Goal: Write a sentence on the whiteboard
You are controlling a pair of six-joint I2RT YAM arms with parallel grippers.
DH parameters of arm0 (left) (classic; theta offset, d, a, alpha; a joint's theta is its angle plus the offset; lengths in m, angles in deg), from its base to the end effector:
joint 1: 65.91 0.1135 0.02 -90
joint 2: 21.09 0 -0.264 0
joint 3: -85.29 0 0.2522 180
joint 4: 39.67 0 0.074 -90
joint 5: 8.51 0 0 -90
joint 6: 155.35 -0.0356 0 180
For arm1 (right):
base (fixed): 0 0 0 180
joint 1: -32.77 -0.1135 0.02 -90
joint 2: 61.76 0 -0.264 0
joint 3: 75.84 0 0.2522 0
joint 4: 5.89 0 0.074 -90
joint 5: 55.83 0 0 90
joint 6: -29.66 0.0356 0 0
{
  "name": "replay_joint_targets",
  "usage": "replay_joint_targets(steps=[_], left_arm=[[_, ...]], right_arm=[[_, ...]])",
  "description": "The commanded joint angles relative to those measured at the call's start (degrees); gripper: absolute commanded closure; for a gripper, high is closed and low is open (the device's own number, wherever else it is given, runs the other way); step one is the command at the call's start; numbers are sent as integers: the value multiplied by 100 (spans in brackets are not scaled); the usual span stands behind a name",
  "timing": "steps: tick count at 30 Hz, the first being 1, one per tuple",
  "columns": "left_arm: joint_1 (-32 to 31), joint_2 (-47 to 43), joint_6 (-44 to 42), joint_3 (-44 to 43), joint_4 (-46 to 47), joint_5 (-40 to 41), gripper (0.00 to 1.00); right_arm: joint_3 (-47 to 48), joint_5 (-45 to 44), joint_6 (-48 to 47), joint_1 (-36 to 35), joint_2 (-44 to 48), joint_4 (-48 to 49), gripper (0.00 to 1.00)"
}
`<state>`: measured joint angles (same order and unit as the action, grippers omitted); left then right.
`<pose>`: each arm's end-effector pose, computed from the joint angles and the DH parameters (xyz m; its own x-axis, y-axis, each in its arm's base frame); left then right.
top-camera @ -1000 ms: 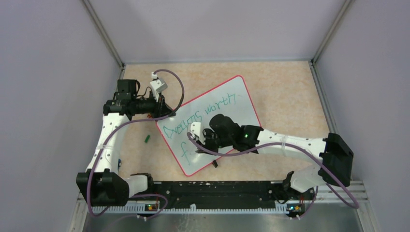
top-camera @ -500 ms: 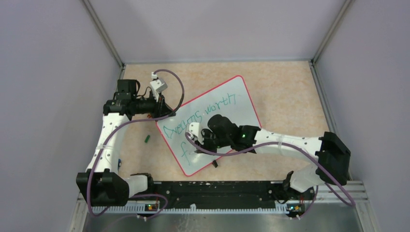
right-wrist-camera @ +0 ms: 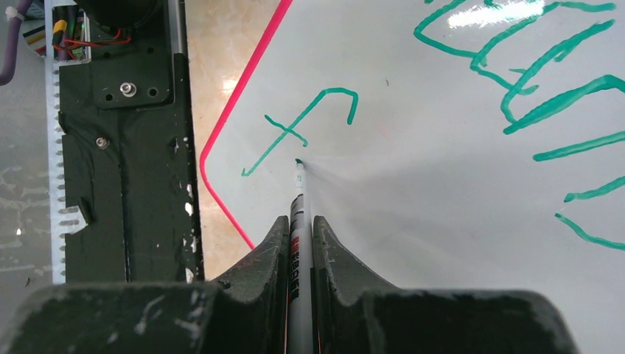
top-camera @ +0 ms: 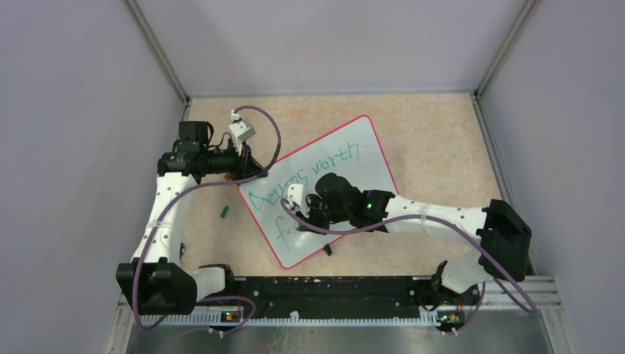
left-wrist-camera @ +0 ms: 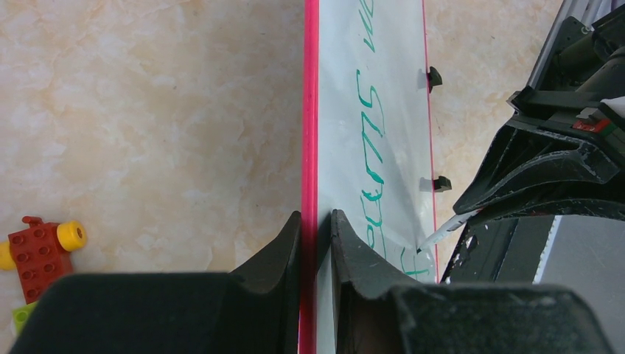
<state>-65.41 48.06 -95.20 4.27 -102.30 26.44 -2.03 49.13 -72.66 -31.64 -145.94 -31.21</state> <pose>0.2328 -0.0271 0.3390 -0.4162 0.2815 -0.8646 0.8308 0.5041 -0.2358 0.1340 0.3010 0.2675 -0.0409 -0.5627 -0.8256 -0.9935 0.1107 -0.0262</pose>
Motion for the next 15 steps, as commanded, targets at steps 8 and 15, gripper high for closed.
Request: replay_joint_targets(steps=[8, 15], left_arm=[[-23, -41, -80, -14, 95, -68, 100], [-23, -68, -73, -14, 86, -44, 100]], right_arm=[[247, -147, -104, 399, 222, -14, 100], [206, 73, -31, 363, 94, 41, 100]])
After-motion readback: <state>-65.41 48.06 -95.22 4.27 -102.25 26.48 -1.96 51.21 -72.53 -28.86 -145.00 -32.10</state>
